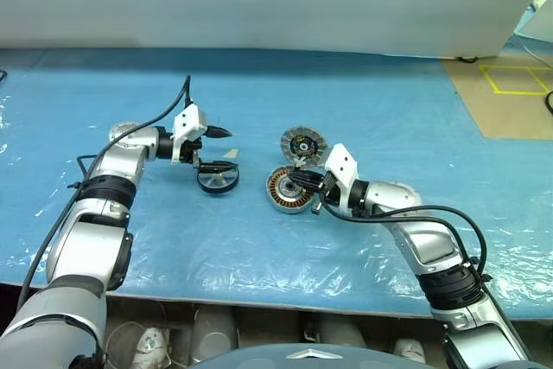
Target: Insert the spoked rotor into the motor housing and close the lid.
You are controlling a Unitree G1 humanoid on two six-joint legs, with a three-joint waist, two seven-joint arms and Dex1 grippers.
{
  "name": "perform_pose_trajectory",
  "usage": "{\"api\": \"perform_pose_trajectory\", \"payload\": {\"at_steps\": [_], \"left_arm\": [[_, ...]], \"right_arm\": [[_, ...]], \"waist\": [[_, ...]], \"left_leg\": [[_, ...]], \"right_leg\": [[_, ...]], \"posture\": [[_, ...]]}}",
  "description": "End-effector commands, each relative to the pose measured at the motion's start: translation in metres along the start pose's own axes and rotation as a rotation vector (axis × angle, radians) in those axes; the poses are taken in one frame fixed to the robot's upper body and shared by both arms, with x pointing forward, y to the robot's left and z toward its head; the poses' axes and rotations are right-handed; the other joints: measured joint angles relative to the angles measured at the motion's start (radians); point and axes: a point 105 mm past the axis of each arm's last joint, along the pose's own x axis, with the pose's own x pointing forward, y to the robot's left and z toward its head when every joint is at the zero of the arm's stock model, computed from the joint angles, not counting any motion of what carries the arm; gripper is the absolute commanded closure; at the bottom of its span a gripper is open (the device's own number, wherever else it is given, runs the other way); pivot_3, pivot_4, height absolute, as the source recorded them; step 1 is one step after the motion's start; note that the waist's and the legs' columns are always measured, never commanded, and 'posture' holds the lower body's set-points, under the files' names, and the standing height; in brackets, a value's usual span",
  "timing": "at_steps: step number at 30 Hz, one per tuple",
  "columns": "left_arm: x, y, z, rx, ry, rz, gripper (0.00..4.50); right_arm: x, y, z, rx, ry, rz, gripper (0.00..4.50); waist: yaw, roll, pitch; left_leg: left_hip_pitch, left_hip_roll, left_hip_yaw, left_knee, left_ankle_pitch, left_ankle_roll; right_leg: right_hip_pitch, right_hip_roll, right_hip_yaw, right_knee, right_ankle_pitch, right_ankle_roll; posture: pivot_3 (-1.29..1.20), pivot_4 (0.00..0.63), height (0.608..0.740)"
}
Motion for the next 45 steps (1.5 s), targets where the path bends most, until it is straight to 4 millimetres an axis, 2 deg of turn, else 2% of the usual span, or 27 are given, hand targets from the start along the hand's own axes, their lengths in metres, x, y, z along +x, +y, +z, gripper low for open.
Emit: {"api": "perform_pose_trajectory", "payload": {"at_steps": [1,7,10,16,29,34,45], "left_arm": [[-0.002,0.007,0.015,0.074,0.031,-0.032,0.0],[-0.007,0.009,0.024,0.095,0.085,-0.117,0.0],[-0.014,0.008,0.024,0.105,0.105,-0.141,0.59],[-0.029,0.002,0.014,0.136,0.167,-0.18,2.57],[-0.048,-0.011,0.009,0.167,0.346,-0.307,2.57],[-0.049,-0.013,0.007,0.16,0.354,-0.32,2.57],[-0.039,-0.006,0.001,0.14,0.341,-0.292,2.57]], "right_arm": [[0.001,0.007,0.007,-0.015,-0.025,0.02,4.48],[0.001,0.013,0.002,-0.016,-0.009,0.024,4.48],[0.003,0.017,0.002,-0.009,-0.013,0.023,4.5],[0.009,0.028,0.003,0.01,-0.027,0.037,4.5],[0.014,0.041,0.021,0.046,-0.125,0.135,4.5],[0.013,0.042,0.022,0.044,-0.132,0.14,4.5],[0.004,0.042,0.023,0.049,-0.132,0.115,4.5]], "waist": [[0.002,0.0,0.0],[0.002,-0.001,0.001],[0.001,-0.001,0.001],[0.002,-0.001,0.001],[0.005,-0.002,0.001],[0.005,-0.002,0.001],[0.005,-0.002,0.001]], "left_leg": [[0.0,0.0,0.0,0.0,0.0,0.0],[0.0,0.0,0.0,0.0,0.0,0.0],[0.0,0.0,0.0,-0.001,0.0,0.0],[0.0,0.0,0.0,-0.001,0.0,0.0],[0.0,0.0,0.0,-0.001,0.0,-0.001],[0.0,0.0,0.0,-0.001,0.0,-0.001],[0.0,0.0,0.0,-0.001,0.0,-0.001]], "right_leg": [[0.0,0.0,0.0,0.0,0.0,0.0],[0.0,0.0,0.0,0.0,0.002,0.003],[0.0,0.0,0.0,0.0,0.002,0.003],[0.0,0.0,0.0,-0.001,0.001,0.002],[0.0,0.0,-0.001,0.0,0.0,0.0],[0.0,0.0,0.0,0.0,0.0,0.0],[0.0,0.0,0.0,0.0,0.002,0.003]], "posture": [[0.0,0.15,0.74],[0.0,0.15,0.74],[0.0,0.15,0.74],[0.0,0.15,0.74],[0.0,0.15,0.74],[0.0,0.15,0.74],[0.0,0.15,0.74]]}}
